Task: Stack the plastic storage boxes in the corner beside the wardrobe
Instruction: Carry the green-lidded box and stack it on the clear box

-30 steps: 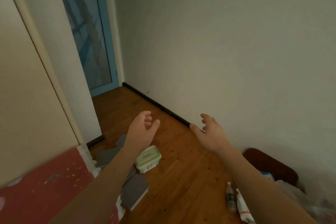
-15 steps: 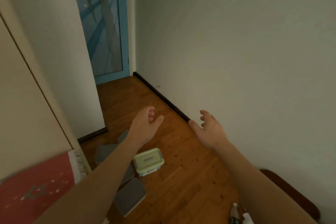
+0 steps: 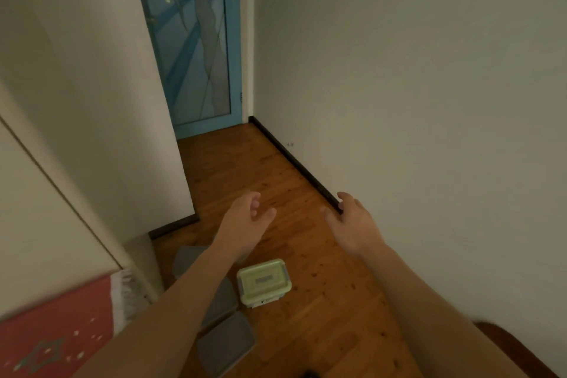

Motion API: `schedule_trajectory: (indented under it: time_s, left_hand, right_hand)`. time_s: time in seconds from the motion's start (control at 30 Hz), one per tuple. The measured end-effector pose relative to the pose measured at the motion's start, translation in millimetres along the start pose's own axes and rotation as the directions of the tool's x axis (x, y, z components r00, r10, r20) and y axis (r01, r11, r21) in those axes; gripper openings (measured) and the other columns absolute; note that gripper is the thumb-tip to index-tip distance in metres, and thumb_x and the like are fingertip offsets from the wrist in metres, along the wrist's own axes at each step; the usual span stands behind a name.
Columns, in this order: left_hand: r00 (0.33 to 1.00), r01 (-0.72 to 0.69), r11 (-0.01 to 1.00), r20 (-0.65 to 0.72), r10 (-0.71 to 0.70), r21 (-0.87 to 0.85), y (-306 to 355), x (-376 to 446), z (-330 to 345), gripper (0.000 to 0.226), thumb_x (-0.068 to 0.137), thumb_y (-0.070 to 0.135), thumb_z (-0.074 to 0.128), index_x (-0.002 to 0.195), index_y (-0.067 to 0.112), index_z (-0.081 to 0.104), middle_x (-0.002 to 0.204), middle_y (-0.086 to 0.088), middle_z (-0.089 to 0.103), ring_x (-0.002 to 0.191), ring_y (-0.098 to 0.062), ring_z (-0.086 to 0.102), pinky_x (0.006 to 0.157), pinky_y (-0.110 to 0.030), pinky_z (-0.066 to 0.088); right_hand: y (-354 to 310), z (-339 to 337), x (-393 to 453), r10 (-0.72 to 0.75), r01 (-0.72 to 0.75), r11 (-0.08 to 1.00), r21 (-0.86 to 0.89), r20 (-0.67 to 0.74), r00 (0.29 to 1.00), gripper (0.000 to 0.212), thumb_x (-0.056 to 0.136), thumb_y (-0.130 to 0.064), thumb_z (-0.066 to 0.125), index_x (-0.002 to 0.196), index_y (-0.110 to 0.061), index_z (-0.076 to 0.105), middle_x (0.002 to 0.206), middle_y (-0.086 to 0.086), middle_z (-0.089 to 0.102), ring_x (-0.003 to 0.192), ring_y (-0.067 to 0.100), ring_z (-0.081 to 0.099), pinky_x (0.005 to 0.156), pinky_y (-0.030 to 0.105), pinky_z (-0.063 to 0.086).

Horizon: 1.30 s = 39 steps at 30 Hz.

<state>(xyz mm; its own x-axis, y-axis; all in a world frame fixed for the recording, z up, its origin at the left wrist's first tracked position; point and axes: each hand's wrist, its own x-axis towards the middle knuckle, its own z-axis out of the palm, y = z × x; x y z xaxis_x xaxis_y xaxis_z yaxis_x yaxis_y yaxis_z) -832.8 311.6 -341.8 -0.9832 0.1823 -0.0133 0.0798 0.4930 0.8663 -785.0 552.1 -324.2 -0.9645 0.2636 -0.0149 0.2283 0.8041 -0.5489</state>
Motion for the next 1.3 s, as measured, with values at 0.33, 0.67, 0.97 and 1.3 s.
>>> schedule_trajectory:
  time_s: [0.33, 0.67, 0.97, 1.3]
  left_hand:
    - [0.993, 0.087, 0.996, -0.086, -0.084, 0.030, 13.8, 94.7, 55.6, 0.057, 0.091, 0.049, 0.061, 0.139, 0.024, 0.045, 0.123, 0.009, 0.052, 0.109, -0.006, 0.053, 0.093, -0.025, 0.044]
    - [0.957, 0.261, 0.963, -0.150, -0.249, 0.070, -17.3, 140.7, 97.1, 0.057, 0.093, 0.051, 0.057, 0.141, 0.025, 0.042, 0.127, 0.009, 0.050, 0.113, -0.008, 0.050, 0.075, -0.012, 0.041]
    - [0.914, 0.369, 0.927, -0.202, -0.351, 0.059, -76.9, 156.1, 97.5, 0.059, 0.092, 0.049, 0.059, 0.142, 0.020, 0.042, 0.128, 0.005, 0.050, 0.118, -0.014, 0.051, 0.101, -0.033, 0.044]
    - [0.905, 0.395, 0.918, -0.191, -0.380, 0.044, -185.5, 176.5, 123.9, 0.062, 0.093, 0.047, 0.059, 0.144, 0.017, 0.040, 0.133, -0.001, 0.052, 0.121, -0.015, 0.051, 0.095, -0.027, 0.041]
  right_hand:
    - [36.1, -0.1, 128.9, -0.078, 0.074, 0.996, 0.041, 0.109, 0.991, 0.079, 0.093, -0.066, 0.040, 0.154, -0.018, 0.023, 0.152, 0.008, 0.037, 0.133, 0.025, 0.044, 0.106, 0.039, 0.040]
    - [80.1, 42.7, 201.7, -0.068, 0.056, 0.997, 0.054, 0.252, 0.965, 0.080, 0.092, -0.065, 0.042, 0.153, -0.018, 0.023, 0.153, 0.007, 0.036, 0.132, 0.026, 0.045, 0.103, 0.041, 0.039]
    - [82.3, 101.2, 220.8, -0.052, 0.064, 0.998, -0.021, 0.350, 0.935, 0.075, 0.094, -0.059, 0.044, 0.151, -0.013, 0.027, 0.149, 0.009, 0.040, 0.129, 0.028, 0.046, 0.098, 0.039, 0.042]
    - [112.6, 203.4, 242.3, -0.015, 0.034, 0.998, -0.046, 0.369, 0.929, 0.074, 0.094, -0.058, 0.046, 0.149, -0.011, 0.029, 0.147, 0.011, 0.041, 0.128, 0.028, 0.047, 0.097, 0.041, 0.044]
